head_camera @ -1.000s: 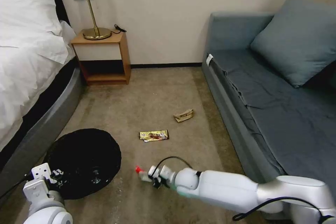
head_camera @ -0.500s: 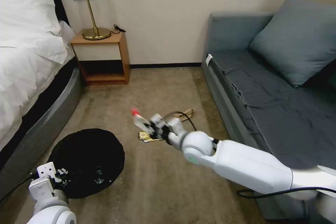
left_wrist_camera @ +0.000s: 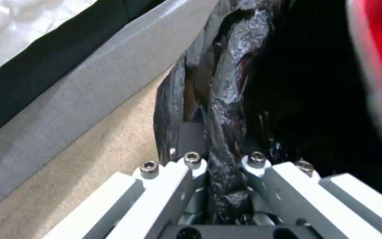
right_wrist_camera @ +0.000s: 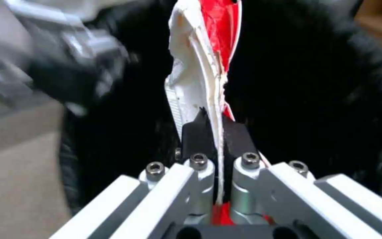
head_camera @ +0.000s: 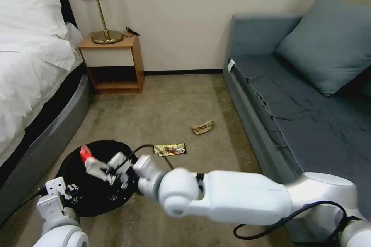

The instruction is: Pick up the trash bin, then pick up the garbage on the floor and place it into the trash bin.

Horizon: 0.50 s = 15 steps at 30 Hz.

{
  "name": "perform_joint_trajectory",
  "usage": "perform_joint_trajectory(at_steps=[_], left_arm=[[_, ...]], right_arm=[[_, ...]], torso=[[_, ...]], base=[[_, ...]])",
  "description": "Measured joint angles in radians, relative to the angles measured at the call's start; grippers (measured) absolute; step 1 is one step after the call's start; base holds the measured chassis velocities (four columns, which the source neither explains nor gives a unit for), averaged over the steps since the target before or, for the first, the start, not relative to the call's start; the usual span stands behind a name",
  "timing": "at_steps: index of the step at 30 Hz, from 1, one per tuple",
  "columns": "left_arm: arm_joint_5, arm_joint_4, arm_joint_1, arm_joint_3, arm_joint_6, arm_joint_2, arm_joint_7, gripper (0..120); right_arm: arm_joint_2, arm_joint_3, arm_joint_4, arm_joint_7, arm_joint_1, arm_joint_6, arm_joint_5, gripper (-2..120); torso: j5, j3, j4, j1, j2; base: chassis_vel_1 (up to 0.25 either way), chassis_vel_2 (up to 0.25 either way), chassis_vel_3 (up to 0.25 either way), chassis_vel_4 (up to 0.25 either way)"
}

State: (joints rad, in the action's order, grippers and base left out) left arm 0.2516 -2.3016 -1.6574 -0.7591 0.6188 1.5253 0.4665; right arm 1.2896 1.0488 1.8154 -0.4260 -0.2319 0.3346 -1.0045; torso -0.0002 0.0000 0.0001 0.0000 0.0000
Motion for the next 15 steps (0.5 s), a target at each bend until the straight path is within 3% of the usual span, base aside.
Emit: perform_joint_trajectory(at_steps=[8, 15], left_arm=[[-0.005, 0.000, -0.001, 0.003, 0.000, 0.004, 0.000, 3], [-0.005, 0.003, 0.001, 0.006, 0.000, 0.002, 0.000, 3]], right_arm=[[0.029, 0.028, -0.070, -0.003, 0.007, -0.002, 0.033, 4], [0.011, 0.017, -0.047, 0.000, 0.011, 0.011, 0.046, 30]], torso=[[0.0001, 0.000, -0.0001, 0.000, 0.000], [0.0002, 0.000, -0.0001, 0.000, 0.000]], base=[[0.000, 0.000, 0.000, 0.000], [0.000, 0.000, 0.000, 0.000]])
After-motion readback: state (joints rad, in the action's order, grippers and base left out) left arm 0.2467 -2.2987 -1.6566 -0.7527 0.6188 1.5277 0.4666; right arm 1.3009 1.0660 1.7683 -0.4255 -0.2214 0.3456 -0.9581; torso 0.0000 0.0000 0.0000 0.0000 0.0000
